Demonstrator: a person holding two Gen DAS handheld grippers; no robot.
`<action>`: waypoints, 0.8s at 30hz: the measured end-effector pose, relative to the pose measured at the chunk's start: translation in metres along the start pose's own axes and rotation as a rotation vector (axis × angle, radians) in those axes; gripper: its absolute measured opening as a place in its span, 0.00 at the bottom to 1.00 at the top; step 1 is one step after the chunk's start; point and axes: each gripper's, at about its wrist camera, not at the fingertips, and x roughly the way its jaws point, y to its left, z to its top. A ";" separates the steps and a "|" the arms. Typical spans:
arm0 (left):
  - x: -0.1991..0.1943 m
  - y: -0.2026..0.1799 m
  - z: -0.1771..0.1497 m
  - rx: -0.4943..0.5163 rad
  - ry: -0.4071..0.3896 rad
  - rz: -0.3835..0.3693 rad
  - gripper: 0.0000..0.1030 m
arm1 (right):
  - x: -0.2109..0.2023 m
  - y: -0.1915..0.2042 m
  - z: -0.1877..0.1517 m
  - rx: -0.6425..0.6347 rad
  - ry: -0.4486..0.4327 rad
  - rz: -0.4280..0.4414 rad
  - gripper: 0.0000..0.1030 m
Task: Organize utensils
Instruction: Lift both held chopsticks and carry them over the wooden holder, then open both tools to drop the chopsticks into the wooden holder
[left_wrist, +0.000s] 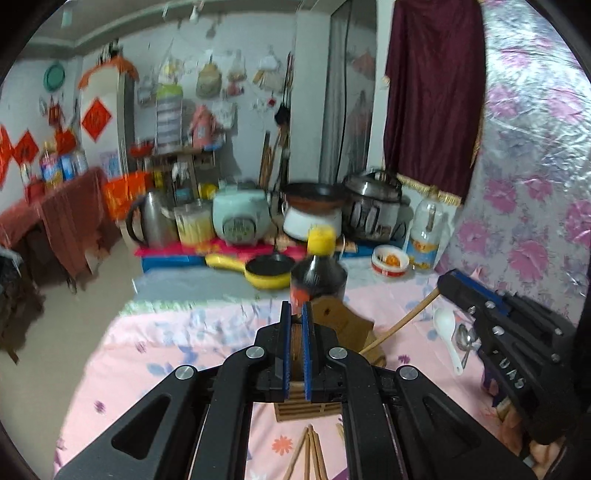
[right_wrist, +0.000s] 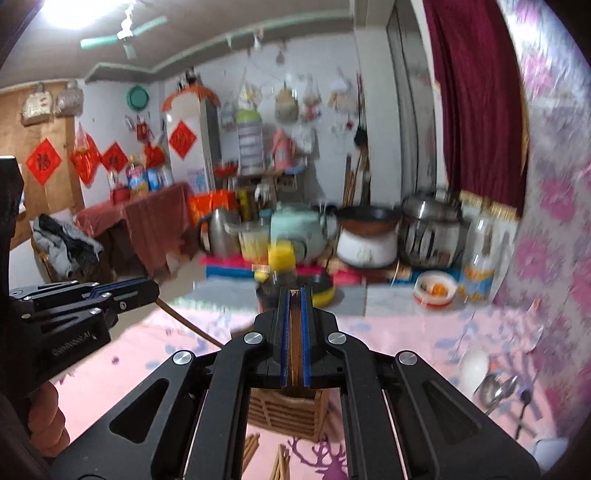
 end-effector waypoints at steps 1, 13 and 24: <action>0.009 0.004 -0.004 -0.010 0.027 -0.009 0.06 | 0.013 -0.004 -0.008 0.009 0.041 0.007 0.09; -0.013 0.038 -0.040 -0.118 0.033 0.050 0.58 | -0.031 -0.032 -0.032 0.135 0.025 0.028 0.40; -0.064 0.046 -0.110 -0.166 0.069 0.081 0.84 | -0.097 -0.035 -0.082 0.175 0.037 0.035 0.57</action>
